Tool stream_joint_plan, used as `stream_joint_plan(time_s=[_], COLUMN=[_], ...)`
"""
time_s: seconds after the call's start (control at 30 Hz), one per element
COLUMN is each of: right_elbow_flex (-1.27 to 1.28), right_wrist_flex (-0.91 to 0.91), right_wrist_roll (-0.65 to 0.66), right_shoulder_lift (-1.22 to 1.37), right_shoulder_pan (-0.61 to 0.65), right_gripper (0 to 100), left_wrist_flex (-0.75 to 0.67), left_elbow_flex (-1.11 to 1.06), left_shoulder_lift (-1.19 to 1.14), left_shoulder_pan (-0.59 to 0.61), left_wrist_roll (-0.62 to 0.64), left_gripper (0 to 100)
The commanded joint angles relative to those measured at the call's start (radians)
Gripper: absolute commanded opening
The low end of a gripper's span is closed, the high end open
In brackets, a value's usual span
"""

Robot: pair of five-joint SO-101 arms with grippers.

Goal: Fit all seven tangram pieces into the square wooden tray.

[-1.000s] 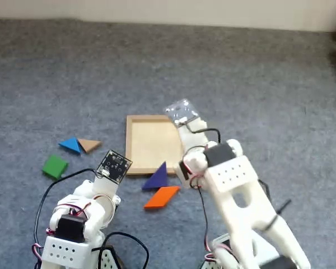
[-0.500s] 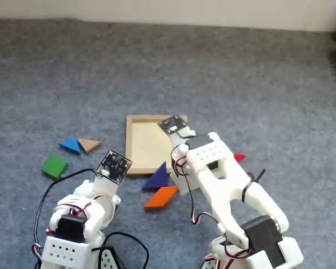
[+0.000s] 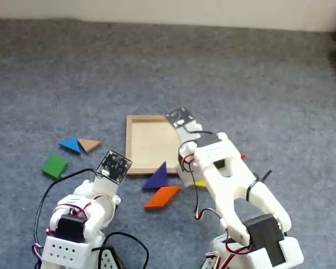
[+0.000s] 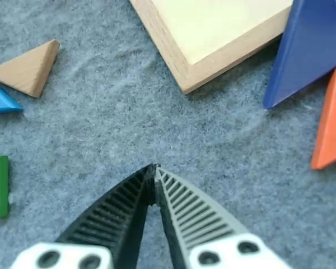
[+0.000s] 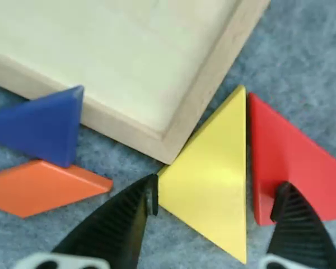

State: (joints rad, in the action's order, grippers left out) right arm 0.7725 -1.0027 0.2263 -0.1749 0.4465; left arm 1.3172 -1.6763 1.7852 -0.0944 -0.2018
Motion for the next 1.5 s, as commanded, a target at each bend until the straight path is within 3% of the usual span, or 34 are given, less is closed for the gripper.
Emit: stream_joint_plan(time_s=[0.0,0.33,0.8,1.03,1.23,1.47], right_elbow_flex=[0.008,0.010,-0.002,-0.002,0.001,0.002], right_wrist_flex=[0.018,-0.027,-0.030,-0.038,-0.008,-0.007], right_wrist_roll=[0.008,0.000,0.006,0.002,0.000,0.005], right_shoulder_lift=[-0.005,-0.005,0.191,0.136,0.133,0.125], right_shoulder_pan=[0.053,0.127,0.050,0.050,0.048,0.030], right_gripper=[31.7,31.5,31.4,31.1,20.9,19.1], left_wrist_flex=[0.006,0.006,0.006,0.006,0.006,0.006], left_elbow_flex=[-0.019,-0.019,-0.019,-0.019,-0.019,-0.019], left_shoulder_lift=[0.021,0.021,0.021,0.021,0.021,0.021], left_shoulder_pan=[0.007,0.007,0.007,0.007,0.007,0.007], left_wrist_roll=[0.006,0.006,0.006,0.006,0.006,0.006], left_gripper=[1,1,1,1,1,1])
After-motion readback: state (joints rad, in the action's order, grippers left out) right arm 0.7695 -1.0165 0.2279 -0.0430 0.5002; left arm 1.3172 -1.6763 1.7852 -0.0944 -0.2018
